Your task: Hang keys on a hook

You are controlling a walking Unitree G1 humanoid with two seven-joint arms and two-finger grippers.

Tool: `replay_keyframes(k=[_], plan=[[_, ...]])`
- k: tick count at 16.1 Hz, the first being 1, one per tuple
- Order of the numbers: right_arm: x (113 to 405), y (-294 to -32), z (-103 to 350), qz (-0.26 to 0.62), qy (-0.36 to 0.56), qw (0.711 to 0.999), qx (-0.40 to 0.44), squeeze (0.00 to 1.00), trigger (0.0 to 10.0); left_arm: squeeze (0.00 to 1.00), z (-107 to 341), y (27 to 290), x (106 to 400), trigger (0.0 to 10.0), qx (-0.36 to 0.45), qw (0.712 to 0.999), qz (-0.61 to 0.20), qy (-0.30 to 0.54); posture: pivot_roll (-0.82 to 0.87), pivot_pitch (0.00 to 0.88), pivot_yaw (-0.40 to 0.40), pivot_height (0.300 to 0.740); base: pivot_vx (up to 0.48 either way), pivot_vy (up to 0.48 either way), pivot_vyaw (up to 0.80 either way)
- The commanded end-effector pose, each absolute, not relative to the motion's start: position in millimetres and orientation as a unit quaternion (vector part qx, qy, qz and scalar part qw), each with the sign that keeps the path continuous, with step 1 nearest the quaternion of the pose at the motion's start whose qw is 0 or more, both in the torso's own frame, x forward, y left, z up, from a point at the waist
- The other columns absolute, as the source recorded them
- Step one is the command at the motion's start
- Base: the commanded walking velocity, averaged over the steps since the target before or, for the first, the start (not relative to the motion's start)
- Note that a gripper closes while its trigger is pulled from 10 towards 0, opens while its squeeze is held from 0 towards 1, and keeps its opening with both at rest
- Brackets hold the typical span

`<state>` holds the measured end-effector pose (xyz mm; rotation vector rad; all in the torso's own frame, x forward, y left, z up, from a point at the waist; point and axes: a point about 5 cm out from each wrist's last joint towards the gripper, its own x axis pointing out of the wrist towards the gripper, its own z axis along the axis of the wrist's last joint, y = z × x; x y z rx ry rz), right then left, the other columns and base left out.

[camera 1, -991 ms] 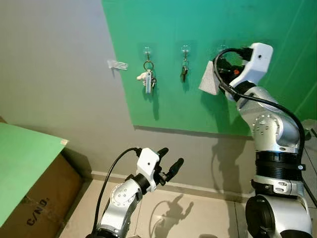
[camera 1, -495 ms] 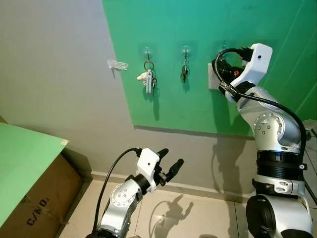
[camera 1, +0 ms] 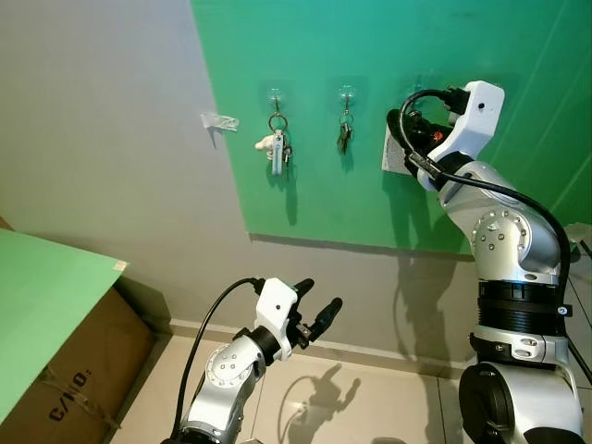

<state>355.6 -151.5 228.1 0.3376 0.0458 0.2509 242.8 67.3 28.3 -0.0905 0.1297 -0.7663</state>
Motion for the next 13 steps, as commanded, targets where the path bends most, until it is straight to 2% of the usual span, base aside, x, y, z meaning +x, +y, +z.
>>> replay_keyframes(k=[1, 7, 9, 10, 11, 13], plan=[[355.6, -153.0, 211.9, 0.113, 0.06, 0.979, 0.157, 1.0, 10.0, 0.0, 29.8, 68.2, 243.4, 10.0, -0.038, 0.925, -0.372, 0.062, -0.24, 0.0, 0.08, 0.74, 0.0, 0.0, 0.0], [355.6, -150.9, 214.3, 0.118, 0.05, 0.983, 0.134, 1.0, 10.0, 0.0, 28.3, 67.2, 241.1, 10.0, -0.038, 0.925, -0.373, 0.064, -0.24, 0.0, 0.076, 0.74, 0.0, 0.0, 0.0], [357.8, -153.9, 217.0, 0.104, 0.041, 0.988, 0.102, 1.0, 10.0, 0.0, 28.0, 66.8, 240.8, 10.0, -0.038, 0.925, -0.373, 0.065, -0.24, 0.0, 0.074, 0.74, 0.0, 0.0, 0.0], [358.2, -155.9, 218.0, 0.097, 0.032, 0.992, 0.08, 0.69, 10.0, 0.0, 27.8, 66.5, 240.4, 10.0, -0.038, 0.925, -0.373, 0.065, -0.24, 0.0, 0.074, 0.74, 0.0, 0.0, 0.0], [357.7, -156.0, 218.7, 0.096, 0.022, 0.993, 0.058, 0.0, 10.0, 0.0, 27.7, 66.3, 240.2, 10.0, -0.038, 0.925, -0.372, 0.065, -0.24, 0.0, 0.073, 0.74, 0.0, 0.0, 0.0], [355.7, -155.7, 219.0, 0.085, -0.004, 0.996, 0.021, 0.0, 10.0, 0.0, 27.3, 66.3, 240.1, 10.0, -0.037, 0.925, -0.372, 0.065, -0.24, 0.0, 0.074, 0.74, 0.0, 0.0, 0.0]])
